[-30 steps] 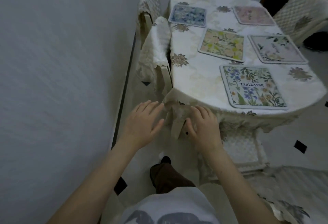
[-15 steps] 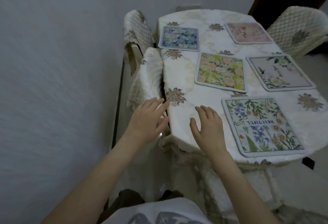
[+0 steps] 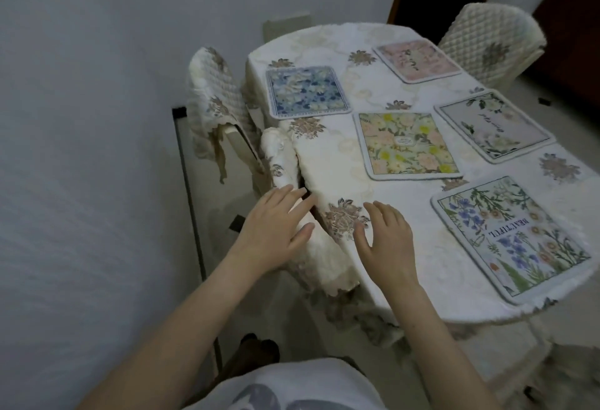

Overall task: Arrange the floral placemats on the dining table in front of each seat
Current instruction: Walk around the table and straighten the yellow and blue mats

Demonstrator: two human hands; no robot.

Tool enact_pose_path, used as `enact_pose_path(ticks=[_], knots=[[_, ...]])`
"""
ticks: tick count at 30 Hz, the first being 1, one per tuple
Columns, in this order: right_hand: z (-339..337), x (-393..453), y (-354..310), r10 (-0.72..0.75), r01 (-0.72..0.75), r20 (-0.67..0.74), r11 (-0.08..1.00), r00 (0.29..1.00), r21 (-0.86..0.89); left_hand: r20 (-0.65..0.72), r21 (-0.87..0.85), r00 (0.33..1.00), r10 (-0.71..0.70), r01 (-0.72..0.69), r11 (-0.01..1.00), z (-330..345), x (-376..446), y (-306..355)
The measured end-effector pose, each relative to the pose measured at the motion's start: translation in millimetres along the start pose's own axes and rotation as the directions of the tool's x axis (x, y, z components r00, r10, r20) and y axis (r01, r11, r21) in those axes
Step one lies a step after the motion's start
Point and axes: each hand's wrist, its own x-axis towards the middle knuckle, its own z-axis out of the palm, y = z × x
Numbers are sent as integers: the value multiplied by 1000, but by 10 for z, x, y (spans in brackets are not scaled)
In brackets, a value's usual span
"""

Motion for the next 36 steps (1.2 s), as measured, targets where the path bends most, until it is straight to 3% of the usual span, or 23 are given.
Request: enact_pose_path(ticks=[9, 13, 22, 30, 36], knots=[[209, 243, -547, 190, -192, -32, 980, 981, -49, 16, -102, 987, 159, -157, 982, -101, 524, -827], [305, 412, -522, 255, -258, -42, 963, 966, -79, 52, -118, 960, 276, -268, 956, 45, 830, -925], [580, 1182, -217, 393, -399, -84, 913, 916, -85, 98, -145, 913, 396, -380, 913, 272, 1868, -1156], [535, 1832, 47, 460, -469, -118, 880, 880, -69, 132, -152, 850, 510, -491, 858, 351, 2872, -1136], [568, 2116, 217, 541, -554, -146, 830, 828, -70, 182, -161, 741, 647, -626, 763, 591, 3434, -993]])
